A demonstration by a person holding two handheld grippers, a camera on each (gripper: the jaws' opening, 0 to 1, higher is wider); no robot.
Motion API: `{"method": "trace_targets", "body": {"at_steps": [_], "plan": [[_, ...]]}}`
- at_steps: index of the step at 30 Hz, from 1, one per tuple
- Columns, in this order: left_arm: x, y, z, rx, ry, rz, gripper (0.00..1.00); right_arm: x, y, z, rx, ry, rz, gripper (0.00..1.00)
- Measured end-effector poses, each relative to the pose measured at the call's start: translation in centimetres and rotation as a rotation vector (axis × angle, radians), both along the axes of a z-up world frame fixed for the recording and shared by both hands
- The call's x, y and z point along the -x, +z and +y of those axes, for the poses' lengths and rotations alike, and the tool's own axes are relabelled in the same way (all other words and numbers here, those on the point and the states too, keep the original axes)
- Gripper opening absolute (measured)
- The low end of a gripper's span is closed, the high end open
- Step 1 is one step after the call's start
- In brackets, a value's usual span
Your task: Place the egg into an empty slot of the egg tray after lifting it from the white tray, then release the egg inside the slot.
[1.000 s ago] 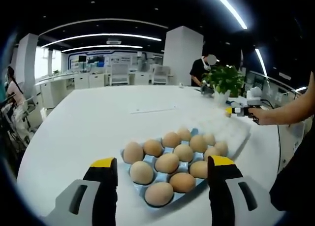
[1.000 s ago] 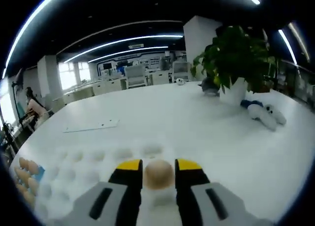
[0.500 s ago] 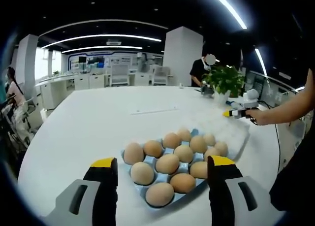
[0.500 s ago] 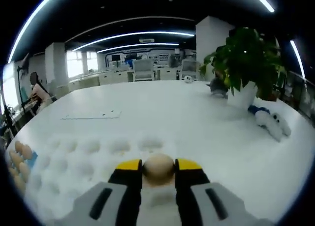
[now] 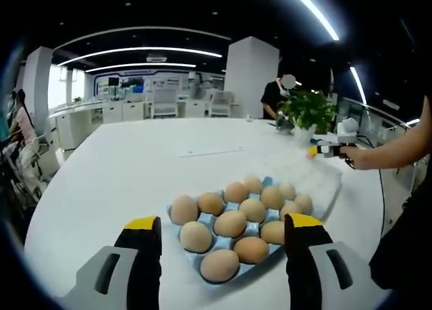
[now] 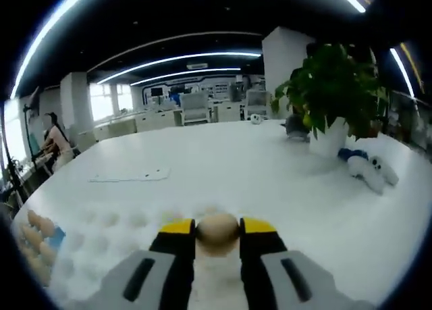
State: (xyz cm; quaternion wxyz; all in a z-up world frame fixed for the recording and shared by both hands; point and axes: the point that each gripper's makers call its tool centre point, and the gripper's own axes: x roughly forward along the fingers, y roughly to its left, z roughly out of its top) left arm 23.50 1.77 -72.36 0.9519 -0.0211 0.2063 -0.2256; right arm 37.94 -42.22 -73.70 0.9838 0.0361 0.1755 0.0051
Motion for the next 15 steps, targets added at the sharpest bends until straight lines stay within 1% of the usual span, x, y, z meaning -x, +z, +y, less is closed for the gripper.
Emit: {"method": "trace_targets", "body": {"at_steps": [6, 8, 10, 12, 15], "plan": [[-0.1, 0.0, -0.1, 0.0, -0.006, -0.001, 0.75, 0.3, 1.8, 4.2, -0.014, 0.107, -0.039, 0.24], [-0.1, 0.0, -0.1, 0.001, -0.006, 0.001, 0.75, 0.1, 2.0, 5.0, -0.013, 0.129, -0.045, 0.24], [-0.1, 0.0, -0.1, 0.004, -0.006, 0.001, 0.75, 0.0, 2.2, 6.7, -0.037, 0.168, -0.047, 0.24], [-0.2, 0.0, -0.1, 0.0, -0.005, 0.002, 0.74, -0.1, 2.3, 7.9, -0.026, 0.2, -0.05, 0.24], [-0.2, 0.0, 0.0, 0.004, -0.003, 0.002, 0.75, -0.1, 2.2, 9.5, -0.041, 0.24, -0.049, 0.24]]}}
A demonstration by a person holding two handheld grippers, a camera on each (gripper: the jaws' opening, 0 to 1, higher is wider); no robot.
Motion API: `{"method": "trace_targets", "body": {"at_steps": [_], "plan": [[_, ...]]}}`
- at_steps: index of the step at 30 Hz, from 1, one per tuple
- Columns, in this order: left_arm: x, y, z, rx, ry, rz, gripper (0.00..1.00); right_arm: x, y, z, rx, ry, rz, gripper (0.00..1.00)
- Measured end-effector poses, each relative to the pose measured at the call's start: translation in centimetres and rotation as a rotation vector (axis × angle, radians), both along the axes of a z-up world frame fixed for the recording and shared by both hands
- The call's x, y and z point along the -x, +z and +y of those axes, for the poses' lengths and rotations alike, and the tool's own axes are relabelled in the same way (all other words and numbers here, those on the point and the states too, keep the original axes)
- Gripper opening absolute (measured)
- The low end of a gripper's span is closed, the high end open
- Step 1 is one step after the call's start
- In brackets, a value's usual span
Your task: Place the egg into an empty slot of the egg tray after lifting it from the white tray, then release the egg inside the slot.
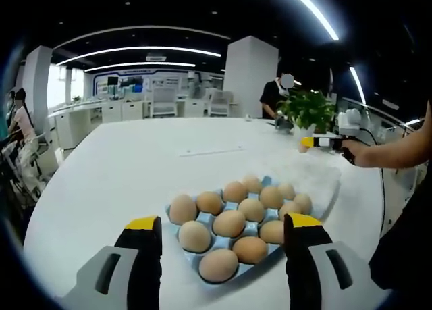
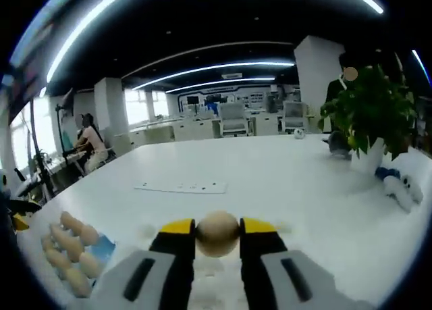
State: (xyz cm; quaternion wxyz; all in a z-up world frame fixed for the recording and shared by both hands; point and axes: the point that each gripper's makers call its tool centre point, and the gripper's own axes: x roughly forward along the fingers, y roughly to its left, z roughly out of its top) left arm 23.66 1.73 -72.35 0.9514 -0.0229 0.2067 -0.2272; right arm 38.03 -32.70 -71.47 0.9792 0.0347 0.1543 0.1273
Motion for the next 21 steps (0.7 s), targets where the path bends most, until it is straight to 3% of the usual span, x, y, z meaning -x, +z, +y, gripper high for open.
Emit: {"method": "trace_targets", "body": {"at_steps": [8, 21], "plan": [[0.1, -0.2, 0.1, -0.004, 0.002, 0.005, 0.75, 0.5, -0.3, 4.6, -0.038, 0.116, 0.015, 0.24], [0.3, -0.3, 0.2, -0.003, 0.005, 0.008, 0.74, 2.1, -1.6, 10.9, -0.025, 0.313, 0.052, 0.24]]}}
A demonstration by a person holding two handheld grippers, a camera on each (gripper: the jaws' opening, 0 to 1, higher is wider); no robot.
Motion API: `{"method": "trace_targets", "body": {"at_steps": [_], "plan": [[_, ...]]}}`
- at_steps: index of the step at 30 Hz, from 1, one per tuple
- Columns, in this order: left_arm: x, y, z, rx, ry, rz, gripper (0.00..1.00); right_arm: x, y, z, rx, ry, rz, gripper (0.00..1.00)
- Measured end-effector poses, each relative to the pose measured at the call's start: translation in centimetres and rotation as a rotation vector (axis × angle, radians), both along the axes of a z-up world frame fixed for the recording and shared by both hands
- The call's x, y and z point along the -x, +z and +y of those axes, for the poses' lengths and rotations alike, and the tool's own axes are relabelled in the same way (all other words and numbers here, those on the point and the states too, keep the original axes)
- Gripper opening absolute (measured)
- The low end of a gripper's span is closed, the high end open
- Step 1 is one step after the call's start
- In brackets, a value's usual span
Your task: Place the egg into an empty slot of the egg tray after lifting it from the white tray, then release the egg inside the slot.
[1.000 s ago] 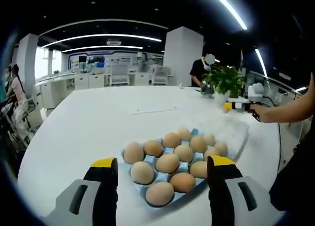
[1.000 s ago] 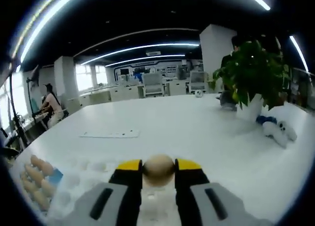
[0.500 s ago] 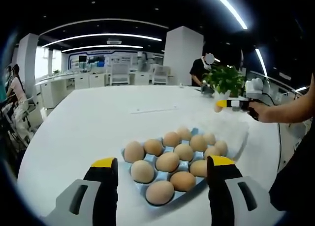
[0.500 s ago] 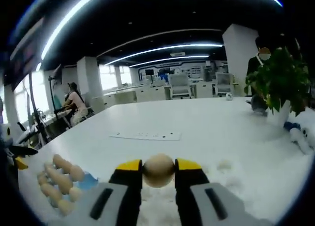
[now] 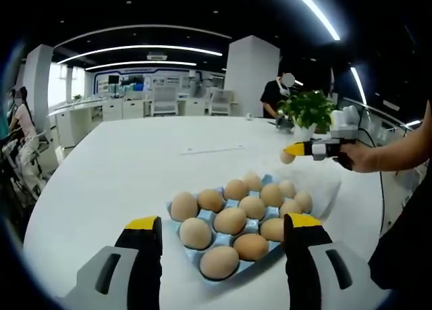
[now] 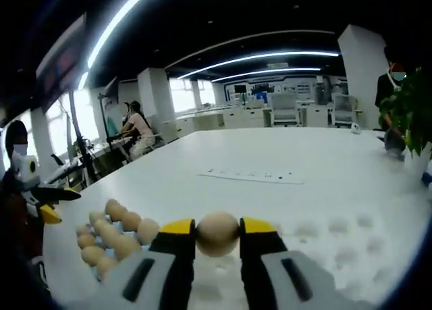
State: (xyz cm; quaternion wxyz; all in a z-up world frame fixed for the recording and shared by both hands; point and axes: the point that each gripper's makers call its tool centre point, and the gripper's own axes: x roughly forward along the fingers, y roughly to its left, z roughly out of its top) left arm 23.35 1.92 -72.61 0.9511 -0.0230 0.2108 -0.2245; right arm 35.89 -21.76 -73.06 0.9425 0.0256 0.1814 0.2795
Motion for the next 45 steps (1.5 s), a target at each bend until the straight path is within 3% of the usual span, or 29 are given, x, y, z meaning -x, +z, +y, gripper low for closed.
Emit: {"method": "trace_targets", "body": {"at_steps": [10, 16, 34, 45], "plan": [[0.1, 0.1, -0.2, 0.006, -0.004, 0.0, 0.74, 1.2, -1.2, 4.3, -0.009, 0.109, 0.044, 0.24], [0.2, 0.0, -0.1, 0.004, 0.0, 0.001, 0.74, 1.2, -2.2, 5.5, -0.003, 0.142, 0.072, 0.24], [-0.1, -0.1, -0.1, 0.008, -0.004, 0.007, 0.74, 1.8, -4.8, 6.9, 0.02, 0.216, 0.161, 0.25], [-0.1, -0.3, -0.4, 0.001, -0.015, 0.015, 0.73, 2.0, -4.7, 6.9, 0.004, 0.256, 0.151, 0.25]]}}
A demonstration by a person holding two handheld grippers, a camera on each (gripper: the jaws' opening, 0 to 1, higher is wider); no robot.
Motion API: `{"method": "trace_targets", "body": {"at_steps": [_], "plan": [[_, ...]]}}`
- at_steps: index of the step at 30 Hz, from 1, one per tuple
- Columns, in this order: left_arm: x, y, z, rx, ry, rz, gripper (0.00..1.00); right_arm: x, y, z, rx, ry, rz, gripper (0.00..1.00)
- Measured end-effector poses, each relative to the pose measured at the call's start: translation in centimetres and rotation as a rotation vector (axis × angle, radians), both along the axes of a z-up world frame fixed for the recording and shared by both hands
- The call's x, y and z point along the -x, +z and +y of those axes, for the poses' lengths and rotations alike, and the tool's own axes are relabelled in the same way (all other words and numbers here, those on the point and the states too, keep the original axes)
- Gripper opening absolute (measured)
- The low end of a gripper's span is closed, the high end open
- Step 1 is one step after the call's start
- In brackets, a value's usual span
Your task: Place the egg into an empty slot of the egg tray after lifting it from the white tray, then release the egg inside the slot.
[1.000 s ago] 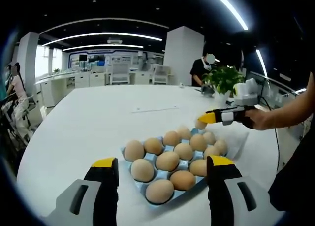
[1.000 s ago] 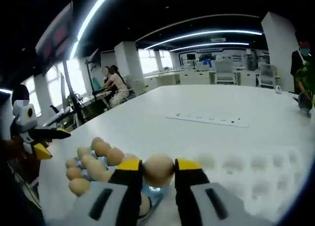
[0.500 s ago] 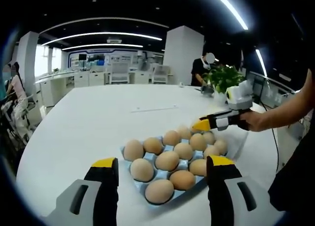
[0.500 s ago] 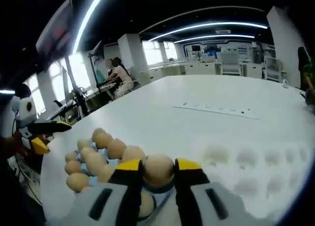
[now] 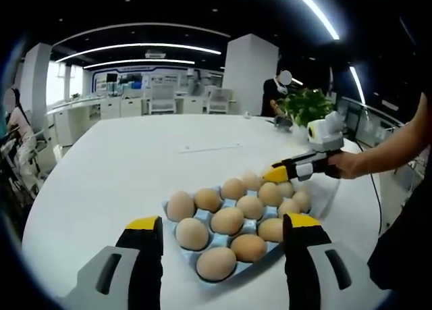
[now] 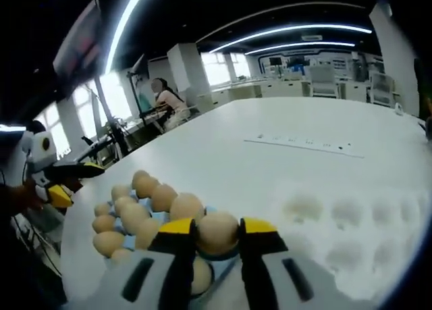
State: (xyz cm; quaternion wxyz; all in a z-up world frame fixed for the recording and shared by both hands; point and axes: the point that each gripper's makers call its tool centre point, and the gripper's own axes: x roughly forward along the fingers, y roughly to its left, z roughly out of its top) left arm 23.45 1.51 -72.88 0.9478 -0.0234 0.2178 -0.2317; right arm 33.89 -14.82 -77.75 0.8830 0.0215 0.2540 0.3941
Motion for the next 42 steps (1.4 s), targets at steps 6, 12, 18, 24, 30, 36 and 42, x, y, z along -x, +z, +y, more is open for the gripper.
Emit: {"method": "trace_targets", "body": {"at_steps": [6, 12, 18, 24, 30, 36, 42], "plan": [[0.1, 0.0, 0.2, -0.003, 0.007, 0.001, 0.73, 0.1, 0.0, 0.0, 0.003, 0.028, -0.023, 0.24], [0.4, -0.2, 0.1, -0.004, 0.001, 0.013, 0.73, 0.1, 0.3, -0.1, -0.017, 0.054, -0.035, 0.24], [0.8, -0.2, -0.3, 0.023, -0.017, 0.016, 0.73, 0.6, 1.0, -0.5, -0.077, 0.08, -0.029, 0.3], [1.5, 0.0, -0.7, 0.049, -0.072, 0.007, 0.8, 3.2, 5.0, -1.6, -0.23, 0.178, -0.14, 0.68], [2.9, 1.2, -1.8, 0.046, -0.134, -0.039, 1.0, 8.5, 5.5, -4.2, -0.086, 0.289, -0.224, 1.0], [4.7, 0.9, -2.2, -0.012, -0.132, -0.037, 1.0, 11.8, 5.4, -4.9, 0.029, 0.241, -0.338, 1.0], [5.8, 2.2, -1.9, -0.035, -0.067, -0.108, 1.0, 13.9, 7.0, -3.6, -0.011, 0.199, -0.441, 1.0]]}}
